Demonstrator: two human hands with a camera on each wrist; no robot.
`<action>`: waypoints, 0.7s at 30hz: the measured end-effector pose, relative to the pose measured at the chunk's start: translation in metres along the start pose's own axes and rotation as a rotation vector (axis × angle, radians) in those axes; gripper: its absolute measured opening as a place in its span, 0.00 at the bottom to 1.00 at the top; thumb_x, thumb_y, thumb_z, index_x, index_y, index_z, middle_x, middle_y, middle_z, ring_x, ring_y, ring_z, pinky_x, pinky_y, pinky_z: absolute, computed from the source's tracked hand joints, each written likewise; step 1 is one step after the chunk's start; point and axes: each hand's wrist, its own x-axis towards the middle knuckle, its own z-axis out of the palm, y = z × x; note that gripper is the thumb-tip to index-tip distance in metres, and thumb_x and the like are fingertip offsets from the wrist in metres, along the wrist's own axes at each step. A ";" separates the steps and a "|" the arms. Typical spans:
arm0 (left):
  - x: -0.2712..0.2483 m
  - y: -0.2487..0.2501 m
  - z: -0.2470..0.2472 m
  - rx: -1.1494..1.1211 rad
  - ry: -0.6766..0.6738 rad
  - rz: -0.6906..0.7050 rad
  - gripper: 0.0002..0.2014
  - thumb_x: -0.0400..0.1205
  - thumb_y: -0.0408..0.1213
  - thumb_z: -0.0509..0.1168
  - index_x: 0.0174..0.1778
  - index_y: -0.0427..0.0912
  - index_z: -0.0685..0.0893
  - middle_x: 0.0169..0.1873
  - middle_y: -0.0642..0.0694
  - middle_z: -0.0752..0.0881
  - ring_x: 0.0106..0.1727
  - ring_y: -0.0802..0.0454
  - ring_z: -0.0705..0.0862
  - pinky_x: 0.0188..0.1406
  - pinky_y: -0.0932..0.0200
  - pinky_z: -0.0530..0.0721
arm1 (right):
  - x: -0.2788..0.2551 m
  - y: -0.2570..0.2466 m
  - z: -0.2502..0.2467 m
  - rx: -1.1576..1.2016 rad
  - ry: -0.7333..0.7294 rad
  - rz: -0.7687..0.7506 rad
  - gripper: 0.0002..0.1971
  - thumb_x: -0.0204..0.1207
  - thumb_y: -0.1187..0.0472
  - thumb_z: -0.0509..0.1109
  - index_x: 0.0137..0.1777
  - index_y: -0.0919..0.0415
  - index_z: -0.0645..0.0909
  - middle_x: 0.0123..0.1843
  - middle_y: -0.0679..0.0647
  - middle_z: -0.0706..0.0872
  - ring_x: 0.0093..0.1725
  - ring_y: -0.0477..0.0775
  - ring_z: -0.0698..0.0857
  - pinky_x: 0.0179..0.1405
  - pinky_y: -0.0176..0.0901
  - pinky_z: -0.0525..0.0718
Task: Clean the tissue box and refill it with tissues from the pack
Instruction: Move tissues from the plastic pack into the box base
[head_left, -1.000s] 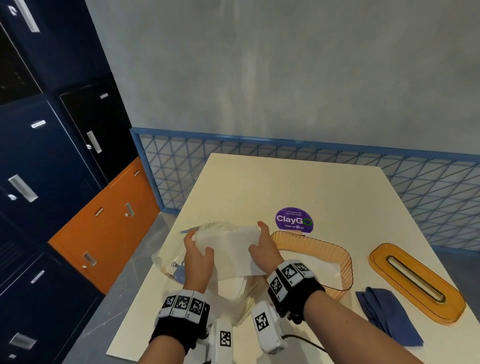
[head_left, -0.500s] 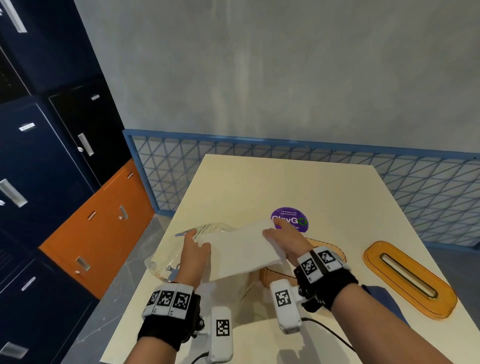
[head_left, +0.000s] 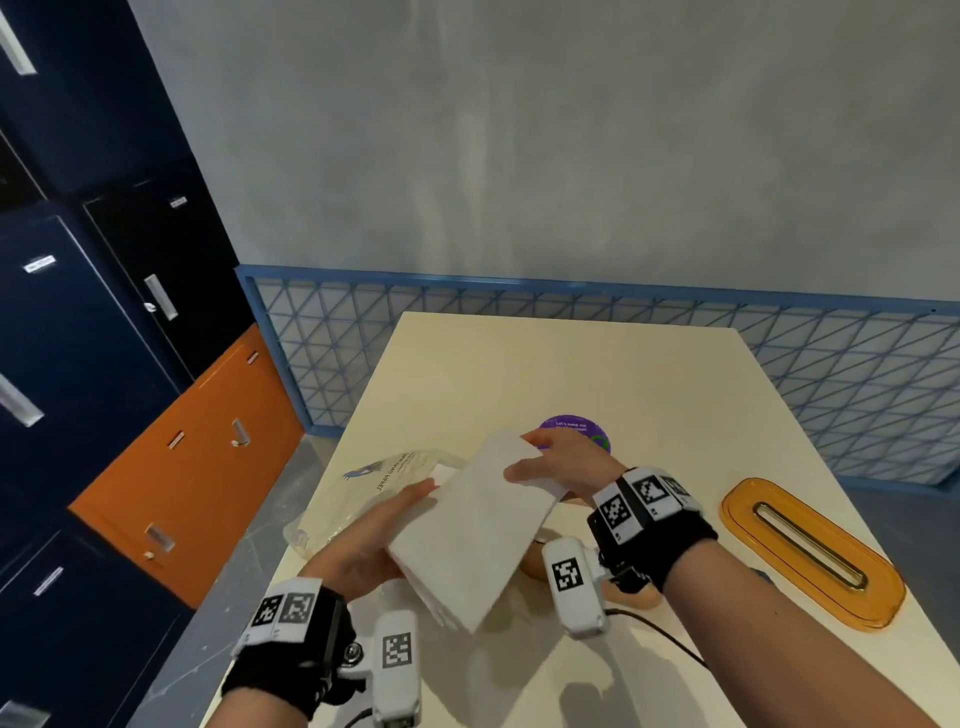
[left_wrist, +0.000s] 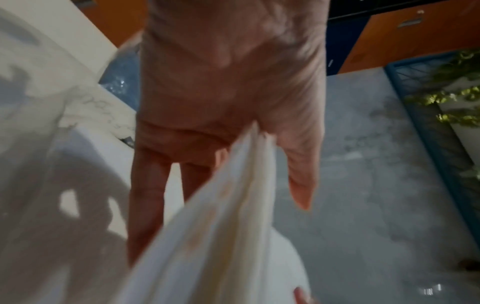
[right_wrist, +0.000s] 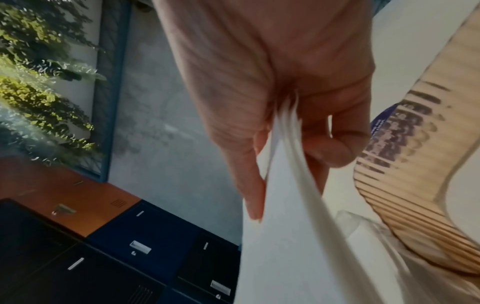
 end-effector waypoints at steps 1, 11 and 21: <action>-0.001 0.002 0.002 0.052 -0.034 -0.013 0.06 0.82 0.42 0.62 0.46 0.47 0.84 0.36 0.48 0.90 0.38 0.52 0.87 0.39 0.59 0.82 | -0.001 -0.006 0.002 -0.075 -0.032 -0.017 0.24 0.67 0.58 0.78 0.63 0.61 0.80 0.57 0.53 0.86 0.54 0.53 0.85 0.46 0.40 0.84; 0.003 0.012 0.010 0.171 0.157 0.366 0.11 0.82 0.34 0.63 0.60 0.46 0.79 0.55 0.45 0.87 0.56 0.48 0.85 0.55 0.53 0.83 | -0.017 -0.020 0.029 0.389 0.066 -0.169 0.31 0.71 0.64 0.76 0.72 0.51 0.67 0.62 0.55 0.83 0.60 0.54 0.83 0.57 0.49 0.80; 0.009 -0.013 0.011 0.322 0.192 0.516 0.16 0.67 0.50 0.71 0.51 0.58 0.81 0.50 0.51 0.88 0.54 0.54 0.86 0.58 0.54 0.84 | 0.006 0.028 0.083 0.163 0.116 -0.170 0.24 0.69 0.74 0.65 0.62 0.52 0.72 0.59 0.57 0.83 0.64 0.58 0.81 0.66 0.59 0.81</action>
